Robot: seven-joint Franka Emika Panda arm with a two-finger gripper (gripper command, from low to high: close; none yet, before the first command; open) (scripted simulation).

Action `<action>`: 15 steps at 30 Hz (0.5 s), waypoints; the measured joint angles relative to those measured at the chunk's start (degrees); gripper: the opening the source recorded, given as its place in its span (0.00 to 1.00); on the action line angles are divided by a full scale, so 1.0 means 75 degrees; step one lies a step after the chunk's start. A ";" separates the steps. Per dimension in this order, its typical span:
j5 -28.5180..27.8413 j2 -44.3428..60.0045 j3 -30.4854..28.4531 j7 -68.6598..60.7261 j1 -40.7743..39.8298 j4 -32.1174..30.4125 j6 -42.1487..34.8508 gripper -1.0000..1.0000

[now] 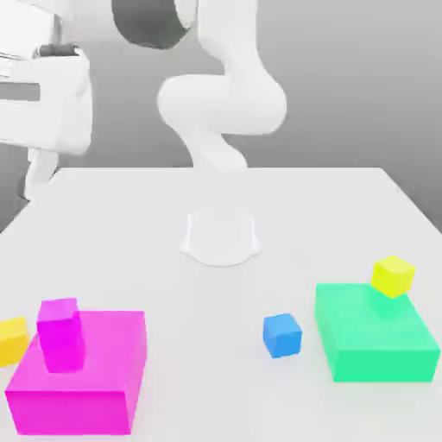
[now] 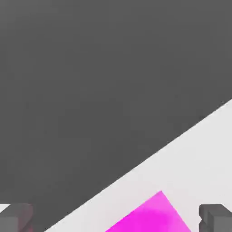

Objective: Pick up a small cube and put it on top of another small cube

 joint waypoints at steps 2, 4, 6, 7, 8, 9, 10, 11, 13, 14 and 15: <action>0.0144 0.0561 -0.0229 0.0084 -0.0265 -0.0097 0.0226 0.50; 0.0357 0.1128 -0.0393 0.0120 -0.0653 -0.0193 0.0450 0.50; 0.0629 0.1699 -0.0469 0.0111 -0.0972 -0.0288 0.0670 0.50; 0.0785 0.1986 -0.0500 0.0093 -0.1088 -0.0334 0.0778 0.50; 0.0954 0.2275 -0.0525 0.0065 -0.1204 -0.0380 0.0884 0.50; 0.1136 0.2564 -0.0545 0.0028 -0.1339 -0.0425 0.0988 0.50; 0.1326 0.2853 -0.0550 -0.0016 -0.1500 -0.0468 0.1090 0.50; 0.1509 0.3138 -0.0489 -0.0103 -0.1625 -0.0459 0.1249 0.50; 0.1837 0.3697 -0.0262 -0.0310 -0.1860 -0.0380 0.1637 0.50; 0.1977 0.3972 -0.0118 -0.0410 -0.1986 -0.0327 0.1845 0.50; 0.2107 0.4246 0.0031 -0.0507 -0.2111 -0.0272 0.2059 0.50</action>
